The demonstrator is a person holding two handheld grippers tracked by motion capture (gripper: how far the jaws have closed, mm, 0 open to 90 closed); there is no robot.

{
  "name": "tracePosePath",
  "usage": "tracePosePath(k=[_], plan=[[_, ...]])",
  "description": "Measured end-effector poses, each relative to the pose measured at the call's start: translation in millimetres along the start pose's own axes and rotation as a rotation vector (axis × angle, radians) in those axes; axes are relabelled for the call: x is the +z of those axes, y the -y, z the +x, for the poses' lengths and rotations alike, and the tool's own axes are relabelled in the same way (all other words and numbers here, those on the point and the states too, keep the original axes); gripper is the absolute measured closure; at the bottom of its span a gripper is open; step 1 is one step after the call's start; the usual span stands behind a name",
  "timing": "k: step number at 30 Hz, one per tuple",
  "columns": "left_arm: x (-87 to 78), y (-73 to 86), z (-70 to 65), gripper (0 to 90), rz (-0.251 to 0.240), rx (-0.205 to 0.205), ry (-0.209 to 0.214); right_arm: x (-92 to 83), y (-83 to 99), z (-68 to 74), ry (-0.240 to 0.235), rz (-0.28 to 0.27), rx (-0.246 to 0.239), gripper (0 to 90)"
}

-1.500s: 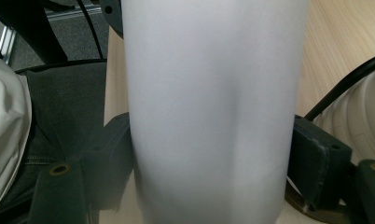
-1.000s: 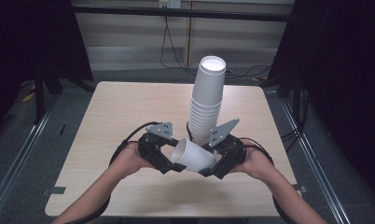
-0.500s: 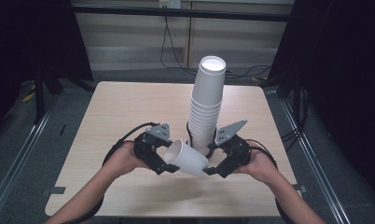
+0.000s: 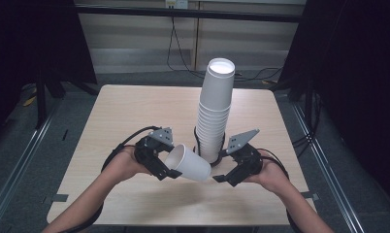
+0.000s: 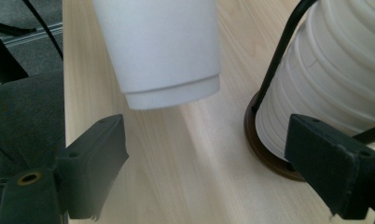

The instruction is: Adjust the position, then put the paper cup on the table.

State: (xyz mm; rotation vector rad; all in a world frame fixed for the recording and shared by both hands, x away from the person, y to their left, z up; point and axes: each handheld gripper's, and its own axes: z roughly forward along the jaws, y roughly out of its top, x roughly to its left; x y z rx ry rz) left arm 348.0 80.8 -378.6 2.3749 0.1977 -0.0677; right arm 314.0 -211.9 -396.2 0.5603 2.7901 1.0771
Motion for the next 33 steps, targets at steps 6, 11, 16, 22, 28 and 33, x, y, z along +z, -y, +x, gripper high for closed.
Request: tracePosePath(k=[6,11,16,22,28,33], plan=[[-3.5,3.9,2.3,15.0,0.013,-0.012,-0.012,1.6,5.6,-0.4,0.010,0.005,0.012,12.4],[-5.4,7.7,3.9,15.0,0.037,-0.014,-0.026,4.3,12.7,-1.4,0.011,-0.001,0.030,12.5],[-7.8,11.1,5.8,14.9,0.044,-0.027,-0.039,9.1,18.4,-2.4,0.022,0.004,0.034,12.6],[-10.5,13.8,10.1,14.9,0.062,-0.034,-0.048,15.7,26.7,-2.6,0.031,0.011,0.049,12.7],[-11.5,16.6,13.2,14.9,0.073,-0.042,-0.078,22.9,37.3,-2.5,0.034,0.021,0.063,12.7],[-12.7,18.8,16.1,14.8,0.084,-0.055,-0.084,27.3,46.4,-3.6,0.050,0.031,0.079,12.9]])
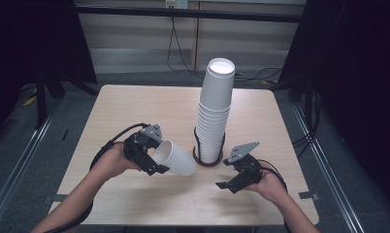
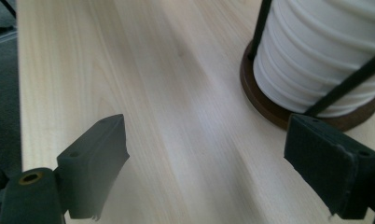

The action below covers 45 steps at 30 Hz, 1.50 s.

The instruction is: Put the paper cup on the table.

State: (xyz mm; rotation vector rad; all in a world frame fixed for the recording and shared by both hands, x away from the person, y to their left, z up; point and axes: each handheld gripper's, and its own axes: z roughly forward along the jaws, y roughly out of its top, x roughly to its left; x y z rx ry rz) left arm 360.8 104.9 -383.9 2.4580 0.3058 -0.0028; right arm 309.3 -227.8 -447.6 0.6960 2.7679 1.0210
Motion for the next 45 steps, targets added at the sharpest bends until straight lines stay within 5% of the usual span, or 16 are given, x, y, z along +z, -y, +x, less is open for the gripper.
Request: tracePosePath(k=[17,28,45], plan=[[-0.8,6.0,7.9,14.3,0.042,-0.038,-0.033,11.9,27.5,-7.5,0.049,0.030,0.042,12.9],[-1.9,7.8,12.6,14.2,0.075,-0.045,-0.046,19.4,39.6,-6.9,0.089,0.047,0.023,12.9],[-0.7,4.7,21.6,13.4,0.134,-0.073,-0.073,21.2,51.0,-6.0,0.107,-0.012,0.050,10.8]])
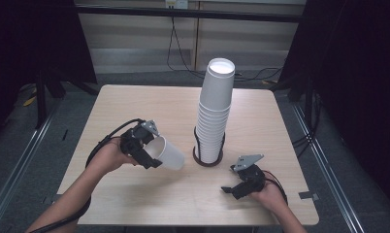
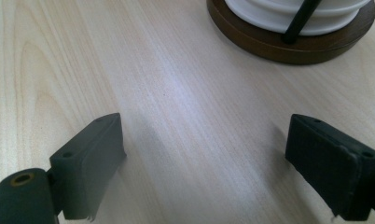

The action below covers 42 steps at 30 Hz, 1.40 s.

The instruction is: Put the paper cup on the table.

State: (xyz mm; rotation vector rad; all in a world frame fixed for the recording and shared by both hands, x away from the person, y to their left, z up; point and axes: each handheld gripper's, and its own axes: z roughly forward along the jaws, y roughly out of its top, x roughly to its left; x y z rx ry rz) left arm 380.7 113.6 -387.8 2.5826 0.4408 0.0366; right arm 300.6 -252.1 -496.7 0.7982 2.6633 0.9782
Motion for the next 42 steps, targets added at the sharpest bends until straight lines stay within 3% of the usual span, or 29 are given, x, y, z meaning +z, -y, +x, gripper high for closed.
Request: tracePosePath(k=[6,20,33,42], plan=[[0.7,-0.9,1.7,13.2,0.018,-0.021,-0.009,-0.2,3.5,0.2,0.003,-0.025,0.005,10.6],[6.3,-0.7,8.5,12.7,0.112,-0.018,-0.070,0.0,10.2,1.7,0.017,-0.078,0.023,10.4],[8.1,-1.1,11.2,10.6,0.131,-0.028,-0.094,0.1,10.2,2.0,0.020,-0.079,0.026,10.6],[12.3,1.2,12.5,8.1,0.106,-0.054,-0.090,0.0,10.2,2.1,0.022,-0.080,0.027,10.7]])
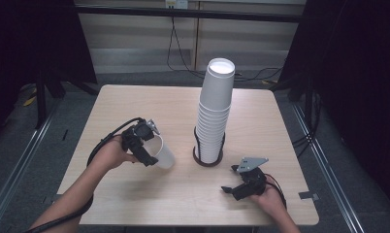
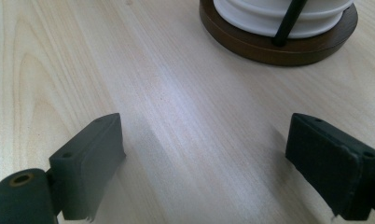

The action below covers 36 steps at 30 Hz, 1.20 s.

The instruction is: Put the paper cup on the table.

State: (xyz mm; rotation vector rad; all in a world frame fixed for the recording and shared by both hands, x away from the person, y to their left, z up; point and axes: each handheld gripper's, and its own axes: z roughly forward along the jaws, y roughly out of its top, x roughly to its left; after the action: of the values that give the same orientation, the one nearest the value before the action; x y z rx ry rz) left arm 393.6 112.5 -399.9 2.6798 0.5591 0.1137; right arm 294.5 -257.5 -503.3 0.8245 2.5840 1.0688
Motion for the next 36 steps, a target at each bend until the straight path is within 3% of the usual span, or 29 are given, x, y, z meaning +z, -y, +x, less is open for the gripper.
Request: tracePosePath(k=[4,8,22,25,36], plan=[[3.3,0.3,0.9,7.5,0.009,0.005,0.004,0.0,0.0,0.0,0.000,0.000,-0.001,10.9],[4.7,1.7,0.9,7.0,-0.027,-0.010,0.005,-0.1,0.1,0.3,0.001,-0.001,0.001,11.1],[8.7,6.0,1.1,2.1,-0.067,-0.037,0.031,-0.2,0.2,0.7,0.003,-0.002,0.003,11.3],[9.3,8.1,0.9,1.1,-0.086,-0.062,0.035,-0.2,0.2,0.8,0.003,-0.002,0.004,11.4],[7.1,16.8,2.8,0.3,-0.117,-0.073,0.052,-0.3,0.2,0.9,0.004,-0.002,0.004,11.4]])
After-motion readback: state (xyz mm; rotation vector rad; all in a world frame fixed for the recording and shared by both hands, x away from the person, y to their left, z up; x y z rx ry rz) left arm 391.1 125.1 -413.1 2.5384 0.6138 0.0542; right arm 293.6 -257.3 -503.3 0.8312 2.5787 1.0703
